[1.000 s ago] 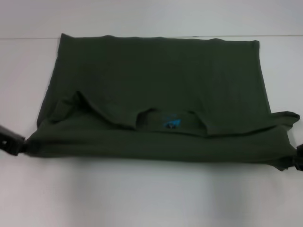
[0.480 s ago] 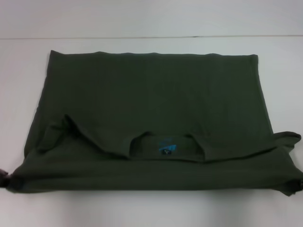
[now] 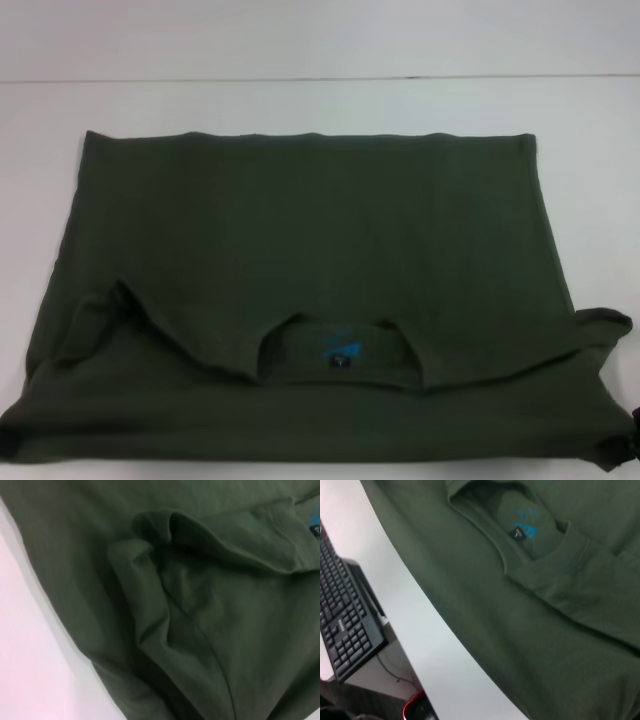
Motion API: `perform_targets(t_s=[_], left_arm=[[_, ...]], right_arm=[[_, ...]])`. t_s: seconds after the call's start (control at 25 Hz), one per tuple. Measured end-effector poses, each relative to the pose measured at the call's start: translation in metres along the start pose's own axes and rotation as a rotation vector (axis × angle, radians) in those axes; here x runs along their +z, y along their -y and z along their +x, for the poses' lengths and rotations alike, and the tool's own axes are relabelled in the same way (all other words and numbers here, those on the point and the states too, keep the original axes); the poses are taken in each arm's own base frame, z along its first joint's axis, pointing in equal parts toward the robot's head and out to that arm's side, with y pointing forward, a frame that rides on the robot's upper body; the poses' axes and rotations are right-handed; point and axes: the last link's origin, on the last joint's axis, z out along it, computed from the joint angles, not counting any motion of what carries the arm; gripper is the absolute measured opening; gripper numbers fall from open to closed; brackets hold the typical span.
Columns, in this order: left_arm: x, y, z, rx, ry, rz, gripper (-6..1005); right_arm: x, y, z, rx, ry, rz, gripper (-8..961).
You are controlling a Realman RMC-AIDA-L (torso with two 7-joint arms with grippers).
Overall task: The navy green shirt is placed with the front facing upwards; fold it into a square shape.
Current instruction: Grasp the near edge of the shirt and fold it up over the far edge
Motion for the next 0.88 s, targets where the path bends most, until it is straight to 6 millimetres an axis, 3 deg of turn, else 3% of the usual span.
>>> perform_targets(t_s=[0.36,0.88], left_arm=[[-0.009,0.001,0.003,-0.011,-0.035,0.026,32],[-0.034,-0.002,0.053,0.065,-0.224,0.032,32]], right_arm=[[-0.010,-0.002,-0.006,-0.035,0.038,0.031,21],[-0.054,0.008,-0.038,-0.158,0.239,0.126,20]])
